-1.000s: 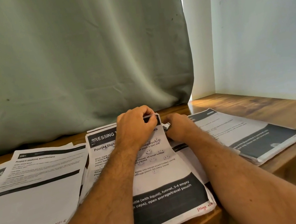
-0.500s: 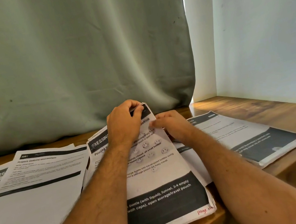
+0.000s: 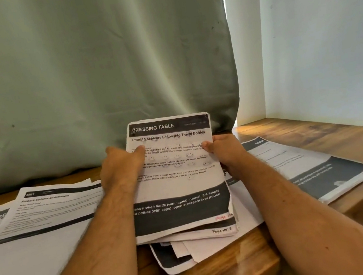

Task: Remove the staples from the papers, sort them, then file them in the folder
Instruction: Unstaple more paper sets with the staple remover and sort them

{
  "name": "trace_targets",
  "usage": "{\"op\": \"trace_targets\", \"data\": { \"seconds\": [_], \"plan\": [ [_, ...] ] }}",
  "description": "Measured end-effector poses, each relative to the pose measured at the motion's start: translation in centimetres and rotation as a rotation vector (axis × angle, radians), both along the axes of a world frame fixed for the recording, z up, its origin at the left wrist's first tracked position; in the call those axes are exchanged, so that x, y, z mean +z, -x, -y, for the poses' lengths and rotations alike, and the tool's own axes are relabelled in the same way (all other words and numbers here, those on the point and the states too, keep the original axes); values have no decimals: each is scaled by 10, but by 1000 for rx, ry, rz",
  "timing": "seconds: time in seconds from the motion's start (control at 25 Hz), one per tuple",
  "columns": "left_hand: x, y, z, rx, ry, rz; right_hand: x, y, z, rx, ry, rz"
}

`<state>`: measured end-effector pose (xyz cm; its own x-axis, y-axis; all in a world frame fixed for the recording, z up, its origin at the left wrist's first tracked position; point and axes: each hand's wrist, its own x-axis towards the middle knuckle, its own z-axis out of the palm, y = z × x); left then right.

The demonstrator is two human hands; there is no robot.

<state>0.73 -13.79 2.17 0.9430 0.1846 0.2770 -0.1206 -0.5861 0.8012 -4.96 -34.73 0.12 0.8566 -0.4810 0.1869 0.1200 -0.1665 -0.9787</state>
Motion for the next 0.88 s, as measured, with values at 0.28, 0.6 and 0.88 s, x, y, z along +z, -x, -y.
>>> {"op": "trace_targets", "data": {
  "seconds": [0.28, 0.6, 0.88],
  "plan": [
    [7, -12, -13, -174, 326, -152, -2, -7, 7, -51, -60, -16],
    [-3, -20, -31, -533, 459, -542, -2, -8, 9, -72, -77, -67],
    [-5, -28, -34, -484, 694, -424, 4, 3, 5, 90, -70, -201]
  ]
}}
